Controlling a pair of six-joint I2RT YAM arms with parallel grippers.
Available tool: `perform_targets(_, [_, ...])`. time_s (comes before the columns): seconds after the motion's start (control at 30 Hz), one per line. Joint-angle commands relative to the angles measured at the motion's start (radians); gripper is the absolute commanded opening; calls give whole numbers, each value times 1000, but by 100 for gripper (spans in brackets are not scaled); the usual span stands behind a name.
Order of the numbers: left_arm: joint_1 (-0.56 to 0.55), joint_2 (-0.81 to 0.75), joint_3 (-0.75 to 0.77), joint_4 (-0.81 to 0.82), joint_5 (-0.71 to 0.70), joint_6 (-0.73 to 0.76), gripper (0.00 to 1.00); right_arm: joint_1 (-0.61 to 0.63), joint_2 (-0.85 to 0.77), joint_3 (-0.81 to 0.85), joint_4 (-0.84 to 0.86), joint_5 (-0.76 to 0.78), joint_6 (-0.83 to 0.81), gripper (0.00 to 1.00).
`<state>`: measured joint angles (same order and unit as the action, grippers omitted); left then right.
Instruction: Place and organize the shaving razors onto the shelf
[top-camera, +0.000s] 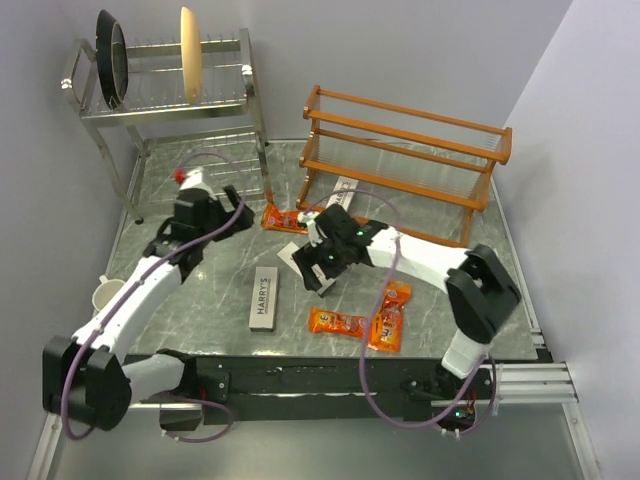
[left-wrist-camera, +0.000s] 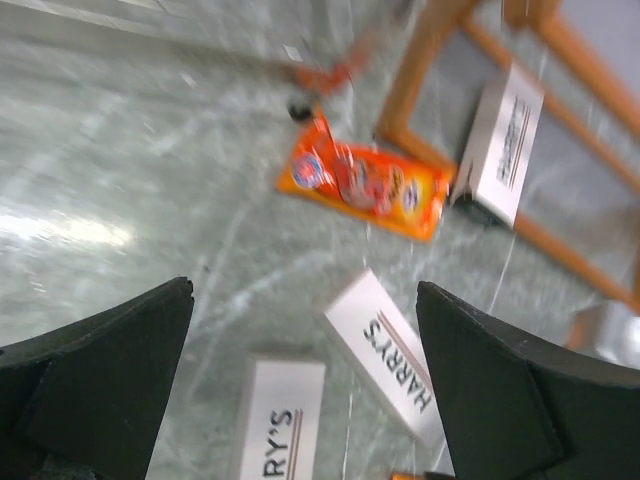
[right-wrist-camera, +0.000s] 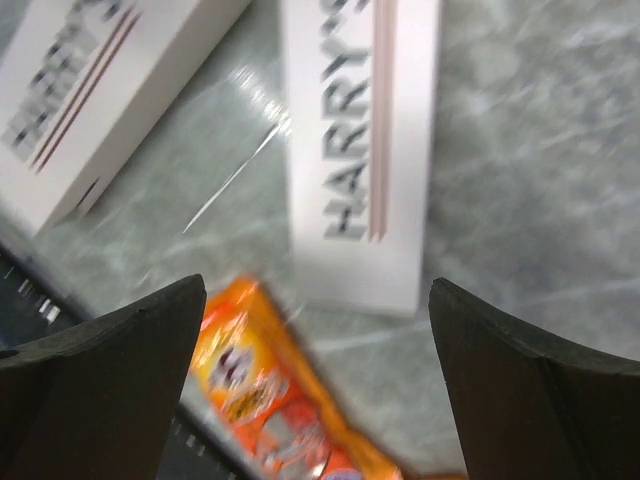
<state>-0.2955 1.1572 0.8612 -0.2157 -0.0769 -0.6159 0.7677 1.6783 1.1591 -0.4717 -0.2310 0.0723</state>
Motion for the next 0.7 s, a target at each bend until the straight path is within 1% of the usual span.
perform_targets(0.0, [107, -88, -8, 29, 25, -15, 100, -5, 92, 99, -2, 113, -12, 100])
perform_targets(0.17, [171, -132, -34, 27, 37, -21, 99, -1, 162, 139, -30, 108, -35, 100])
perform_targets(0.37, [188, -142, -57, 52, 48, -30, 100, 47, 189, 131, -53, 162, -32, 99])
perform_targets(0.43, [190, -142, -56, 56, 51, -33, 99, 56, 195, 123, -50, 174, -3, 95])
perform_targets(0.47, [190, -143, -56, 56, 51, -33, 100, 56, 195, 125, -50, 174, 3, 88])
perform_targets(0.5, [191, -143, -53, 56, 51, -31, 99, 61, 198, 123, -48, 174, 17, 86])
perform_targets(0.63, [194, -145, -53, 50, 46, -27, 99, 61, 221, 122, -39, 177, 41, 81])
perform_targets(0.67, [196, -146, -53, 49, 48, -25, 100, 59, 222, 122, -36, 179, 43, 77])
